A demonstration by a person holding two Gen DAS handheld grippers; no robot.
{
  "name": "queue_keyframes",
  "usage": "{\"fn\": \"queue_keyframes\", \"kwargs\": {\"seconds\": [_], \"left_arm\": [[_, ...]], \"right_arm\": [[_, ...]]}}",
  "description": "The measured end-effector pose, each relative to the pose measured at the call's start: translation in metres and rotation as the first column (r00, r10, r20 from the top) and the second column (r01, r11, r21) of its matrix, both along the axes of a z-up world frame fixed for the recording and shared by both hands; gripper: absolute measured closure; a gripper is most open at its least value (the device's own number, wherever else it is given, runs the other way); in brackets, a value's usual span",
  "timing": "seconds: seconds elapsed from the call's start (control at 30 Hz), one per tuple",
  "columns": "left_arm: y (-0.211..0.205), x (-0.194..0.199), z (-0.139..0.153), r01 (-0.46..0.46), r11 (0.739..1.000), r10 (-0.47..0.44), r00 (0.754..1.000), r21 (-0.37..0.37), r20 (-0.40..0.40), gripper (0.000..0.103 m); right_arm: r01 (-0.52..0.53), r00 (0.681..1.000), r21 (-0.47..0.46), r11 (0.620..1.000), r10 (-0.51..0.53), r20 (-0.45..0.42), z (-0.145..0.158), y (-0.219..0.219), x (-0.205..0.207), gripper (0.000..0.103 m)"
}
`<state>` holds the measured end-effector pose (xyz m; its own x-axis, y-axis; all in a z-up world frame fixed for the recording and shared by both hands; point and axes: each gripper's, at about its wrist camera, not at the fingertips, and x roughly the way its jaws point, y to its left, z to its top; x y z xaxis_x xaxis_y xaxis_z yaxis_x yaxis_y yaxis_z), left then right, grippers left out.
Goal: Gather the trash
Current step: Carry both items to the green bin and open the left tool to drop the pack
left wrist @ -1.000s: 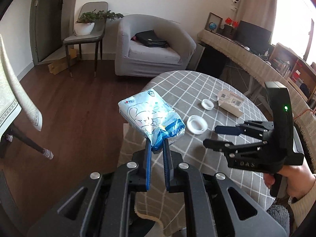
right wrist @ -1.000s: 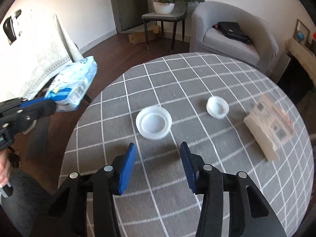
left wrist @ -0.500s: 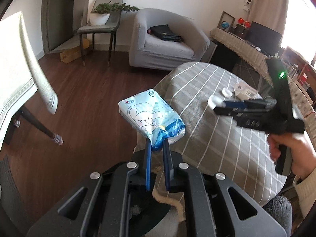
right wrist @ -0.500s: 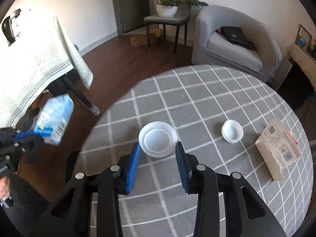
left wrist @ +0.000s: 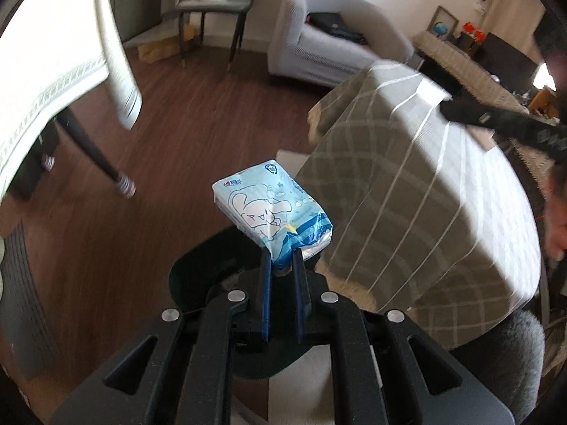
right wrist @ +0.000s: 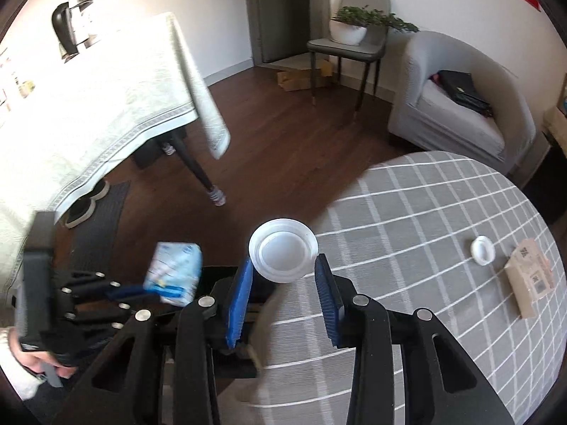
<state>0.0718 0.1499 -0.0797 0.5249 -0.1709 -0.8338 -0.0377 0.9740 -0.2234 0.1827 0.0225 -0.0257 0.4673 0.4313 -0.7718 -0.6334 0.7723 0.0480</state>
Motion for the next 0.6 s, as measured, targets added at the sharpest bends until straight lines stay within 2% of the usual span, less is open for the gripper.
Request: {"fn": "queue_keyframes", "kwargs": {"seconds": [0.3,0.6], "left_arm": [[0.014,-0.012,-0.041,0.001,1.0,-0.001,0.995,-0.008,-0.104,0.091],[0.023,-0.014,-0.105,0.003,0.999,-0.014,0.966,-0.041,-0.257,0.091]], "right_arm": [[-0.068,0.997,-0.008,0.998,0.067,-0.035,-0.004,0.043,-0.038,0.066],[-0.09,0.991,-0.03,0.995,0.086,-0.099,-0.025,0.066,-0.054,0.066]]}}
